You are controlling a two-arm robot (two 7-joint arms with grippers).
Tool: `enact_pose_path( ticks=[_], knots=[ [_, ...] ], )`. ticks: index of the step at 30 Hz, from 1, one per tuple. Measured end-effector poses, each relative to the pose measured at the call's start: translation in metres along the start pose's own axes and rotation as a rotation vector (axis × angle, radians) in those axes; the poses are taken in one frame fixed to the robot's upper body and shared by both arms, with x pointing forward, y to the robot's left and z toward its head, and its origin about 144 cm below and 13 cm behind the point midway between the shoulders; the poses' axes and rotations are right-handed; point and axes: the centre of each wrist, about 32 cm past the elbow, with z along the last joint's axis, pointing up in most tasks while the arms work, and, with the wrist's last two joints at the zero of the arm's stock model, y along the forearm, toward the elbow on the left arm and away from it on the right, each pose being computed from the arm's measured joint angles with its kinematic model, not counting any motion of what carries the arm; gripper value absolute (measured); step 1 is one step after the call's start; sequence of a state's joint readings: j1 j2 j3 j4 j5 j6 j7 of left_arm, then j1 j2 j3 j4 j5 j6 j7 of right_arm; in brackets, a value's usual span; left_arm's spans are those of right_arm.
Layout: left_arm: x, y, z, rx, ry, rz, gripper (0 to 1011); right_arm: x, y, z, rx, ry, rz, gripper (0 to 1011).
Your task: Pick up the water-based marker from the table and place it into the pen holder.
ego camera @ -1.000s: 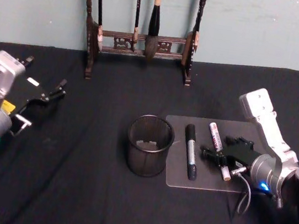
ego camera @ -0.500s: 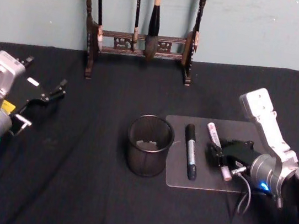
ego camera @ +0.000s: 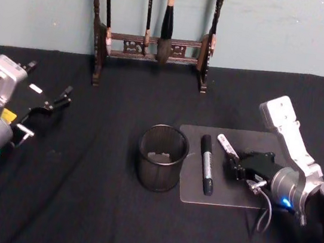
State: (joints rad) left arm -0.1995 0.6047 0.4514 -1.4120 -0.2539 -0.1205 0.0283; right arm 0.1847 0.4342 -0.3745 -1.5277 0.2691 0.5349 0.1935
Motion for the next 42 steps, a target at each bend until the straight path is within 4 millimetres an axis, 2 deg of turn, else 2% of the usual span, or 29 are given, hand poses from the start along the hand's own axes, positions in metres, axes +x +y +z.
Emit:
enact_pose_path(
  ticks=[13,24,33,42],
  knots=[
    [0.0,0.0,0.0,0.0,0.0,0.0,1001,0.004,-0.009,0.004,0.116,-0.008,-0.021,176],
    [0.0,0.0,0.0,0.0,0.0,0.0,1001,0.003,-0.021,0.008,0.474,-0.029,0.002,177],
    [0.0,0.0,0.0,0.0,0.0,0.0,1001,-0.019,-0.014,0.012,0.722,-0.044,0.134,177],
    [0.0,0.0,0.0,0.0,0.0,0.0,1001,-0.044,-0.002,0.014,0.754,-0.026,0.26,177]
  ],
)
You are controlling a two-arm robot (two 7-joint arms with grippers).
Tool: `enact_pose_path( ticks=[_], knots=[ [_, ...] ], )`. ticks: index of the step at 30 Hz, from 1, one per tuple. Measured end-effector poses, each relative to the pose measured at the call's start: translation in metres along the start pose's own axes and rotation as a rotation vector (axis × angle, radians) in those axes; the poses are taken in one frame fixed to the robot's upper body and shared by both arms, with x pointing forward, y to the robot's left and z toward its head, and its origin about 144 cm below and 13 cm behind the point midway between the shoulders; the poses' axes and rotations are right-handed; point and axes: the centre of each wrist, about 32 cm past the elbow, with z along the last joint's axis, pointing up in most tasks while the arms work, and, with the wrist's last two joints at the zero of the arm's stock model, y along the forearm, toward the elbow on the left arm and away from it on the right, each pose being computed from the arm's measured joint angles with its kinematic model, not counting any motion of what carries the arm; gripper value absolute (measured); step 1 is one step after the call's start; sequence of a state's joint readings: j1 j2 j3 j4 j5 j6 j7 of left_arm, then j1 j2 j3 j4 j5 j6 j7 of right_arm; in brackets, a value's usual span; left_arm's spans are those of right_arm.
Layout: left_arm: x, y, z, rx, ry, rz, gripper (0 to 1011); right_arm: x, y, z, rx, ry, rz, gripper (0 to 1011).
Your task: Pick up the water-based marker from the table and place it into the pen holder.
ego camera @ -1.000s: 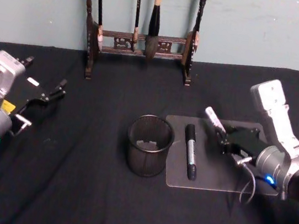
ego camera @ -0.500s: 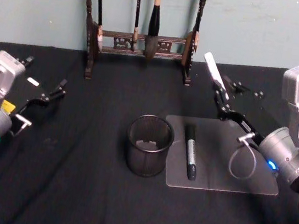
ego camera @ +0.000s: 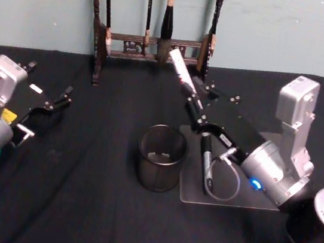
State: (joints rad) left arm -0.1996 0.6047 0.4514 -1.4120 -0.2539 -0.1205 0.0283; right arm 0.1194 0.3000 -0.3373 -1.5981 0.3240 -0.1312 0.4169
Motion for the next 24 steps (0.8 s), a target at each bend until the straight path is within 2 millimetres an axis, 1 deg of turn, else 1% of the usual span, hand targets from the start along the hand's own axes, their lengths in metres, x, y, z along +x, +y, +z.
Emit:
enact_pose_path(
  ticks=[7,24],
  knots=[
    [0.0,0.0,0.0,0.0,0.0,0.0,1001,-0.011,0.009,-0.009,-0.021,0.036,0.048,177],
    [0.0,0.0,0.0,0.0,0.0,0.0,1001,-0.022,0.02,-0.024,-0.093,0.073,0.076,176]
  ],
)
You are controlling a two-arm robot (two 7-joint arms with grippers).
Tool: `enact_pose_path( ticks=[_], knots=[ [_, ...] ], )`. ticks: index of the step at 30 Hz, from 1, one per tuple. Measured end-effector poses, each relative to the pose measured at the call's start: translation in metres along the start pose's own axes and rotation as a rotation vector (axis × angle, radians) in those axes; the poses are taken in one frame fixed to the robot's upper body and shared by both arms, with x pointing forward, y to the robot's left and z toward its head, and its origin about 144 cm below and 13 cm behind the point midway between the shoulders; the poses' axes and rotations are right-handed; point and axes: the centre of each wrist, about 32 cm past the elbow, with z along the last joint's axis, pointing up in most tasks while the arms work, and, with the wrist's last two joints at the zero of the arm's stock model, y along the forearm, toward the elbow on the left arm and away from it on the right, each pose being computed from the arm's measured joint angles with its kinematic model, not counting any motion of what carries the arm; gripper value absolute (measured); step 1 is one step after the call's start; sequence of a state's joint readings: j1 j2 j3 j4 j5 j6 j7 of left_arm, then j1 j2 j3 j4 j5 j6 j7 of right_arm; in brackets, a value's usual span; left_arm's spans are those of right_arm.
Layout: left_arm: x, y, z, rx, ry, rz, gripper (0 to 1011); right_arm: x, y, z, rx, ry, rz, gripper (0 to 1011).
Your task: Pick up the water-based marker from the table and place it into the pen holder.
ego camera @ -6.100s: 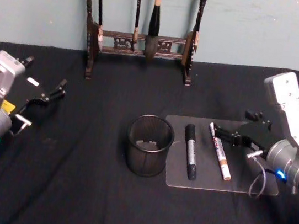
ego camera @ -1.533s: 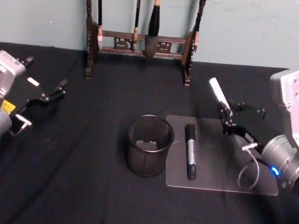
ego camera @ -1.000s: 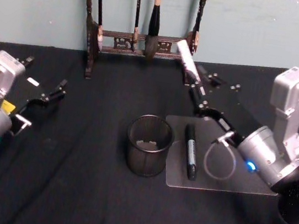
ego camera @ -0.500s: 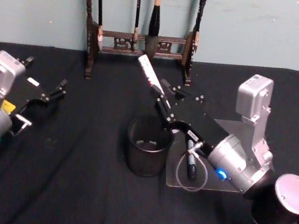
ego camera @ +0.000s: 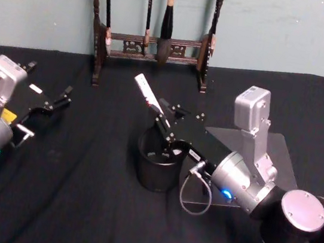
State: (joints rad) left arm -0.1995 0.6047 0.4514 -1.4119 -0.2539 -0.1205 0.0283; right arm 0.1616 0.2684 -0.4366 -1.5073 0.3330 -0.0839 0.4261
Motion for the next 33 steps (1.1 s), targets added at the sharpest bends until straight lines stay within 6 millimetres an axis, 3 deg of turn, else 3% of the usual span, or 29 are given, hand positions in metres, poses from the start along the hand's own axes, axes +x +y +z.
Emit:
enact_pose_path(
  ticks=[21,28,33],
  knots=[
    [0.0,0.0,0.0,0.0,0.0,0.0,1001,-0.003,0.0038,-0.0067,-0.036,-0.013,0.0,177],
    [0.0,0.0,0.0,0.0,0.0,0.0,1001,-0.0029,0.0037,-0.0067,-0.035,-0.012,0.0,338],
    [0.0,0.0,0.0,0.0,0.0,0.0,1001,-0.0028,0.0037,-0.0066,-0.034,-0.011,0.0,514]
  ],
)
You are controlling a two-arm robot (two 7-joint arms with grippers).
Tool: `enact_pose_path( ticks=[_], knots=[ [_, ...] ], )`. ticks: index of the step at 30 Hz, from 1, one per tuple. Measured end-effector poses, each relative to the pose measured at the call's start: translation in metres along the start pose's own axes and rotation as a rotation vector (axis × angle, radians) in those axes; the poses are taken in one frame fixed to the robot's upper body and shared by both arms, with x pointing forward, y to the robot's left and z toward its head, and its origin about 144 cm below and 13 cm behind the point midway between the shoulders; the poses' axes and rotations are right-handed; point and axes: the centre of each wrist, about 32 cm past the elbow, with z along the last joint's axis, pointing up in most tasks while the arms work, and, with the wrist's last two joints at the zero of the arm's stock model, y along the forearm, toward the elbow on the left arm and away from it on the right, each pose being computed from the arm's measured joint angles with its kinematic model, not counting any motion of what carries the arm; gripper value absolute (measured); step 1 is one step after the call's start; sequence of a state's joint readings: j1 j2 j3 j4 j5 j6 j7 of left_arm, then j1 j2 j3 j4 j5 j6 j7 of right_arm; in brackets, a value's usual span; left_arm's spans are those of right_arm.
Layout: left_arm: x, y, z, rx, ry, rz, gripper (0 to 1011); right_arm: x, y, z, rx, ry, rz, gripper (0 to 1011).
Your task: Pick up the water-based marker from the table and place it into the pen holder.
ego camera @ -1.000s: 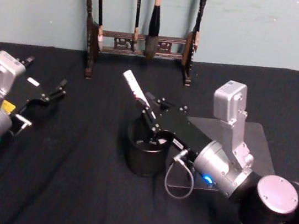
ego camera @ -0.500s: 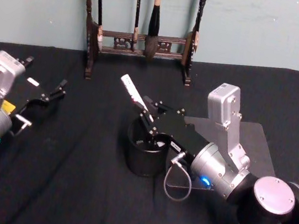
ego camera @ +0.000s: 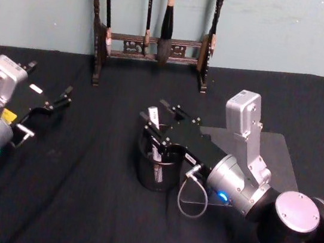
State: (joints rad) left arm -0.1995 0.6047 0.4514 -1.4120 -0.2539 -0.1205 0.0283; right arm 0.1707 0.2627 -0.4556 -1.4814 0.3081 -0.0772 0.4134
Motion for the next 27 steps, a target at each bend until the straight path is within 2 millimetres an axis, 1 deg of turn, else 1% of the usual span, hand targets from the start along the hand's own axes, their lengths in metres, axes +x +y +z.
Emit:
enact_pose_path(
  ticks=[1,3,5,6,7,9,11,13,14,17,23,27],
  knots=[
    [0.0,0.0,0.0,0.0,0.0,0.0,1001,0.0,0.0,0.0,0.0,0.0,0.0,534],
    [0.0,0.0,0.0,0.0,0.0,0.0,1001,0.0,0.0,0.0,0.001,0.0,0.0,617],
    [0.0,0.0,0.0,0.0,0.0,0.0,1001,0.0,0.0,0.0,0.001,0.0,0.0,656],
    [0.0,0.0,0.0,0.0,0.0,0.0,1001,0.0,0.0,0.0,0.001,0.0,0.0,716],
    [0.0,0.0,0.0,0.0,0.0,0.0,1001,0.0,0.0,0.0,0.001,0.0,0.0,735],
    [0.0,0.0,0.0,0.0,0.0,0.0,1001,0.0,0.0,0.0,0.001,0.001,0.001,809],
    [0.0,0.0,0.0,0.0,0.0,0.0,1001,0.0,0.0,0.0,0.001,0.001,0.001,846],
    [0.0,0.0,0.0,0.0,0.0,0.0,1001,0.0,0.0,0.0,0.002,0.001,0.001,914],
    [0.0,0.0,0.0,0.0,0.0,0.0,1001,0.0,0.0,0.0,0.002,0.001,0.001,924],
    [0.0,0.0,0.0,0.0,0.0,0.0,1001,0.004,-0.002,0.006,0.021,0.004,-0.014,1002],
    [0.0,0.0,0.0,0.0,0.0,0.0,1001,0.015,-0.011,0.022,0.078,-0.005,-0.079,1002],
    [0.0,0.0,0.0,0.0,0.0,0.0,1001,0.023,-0.019,0.031,0.067,-0.024,-0.156,1002]
  ],
)
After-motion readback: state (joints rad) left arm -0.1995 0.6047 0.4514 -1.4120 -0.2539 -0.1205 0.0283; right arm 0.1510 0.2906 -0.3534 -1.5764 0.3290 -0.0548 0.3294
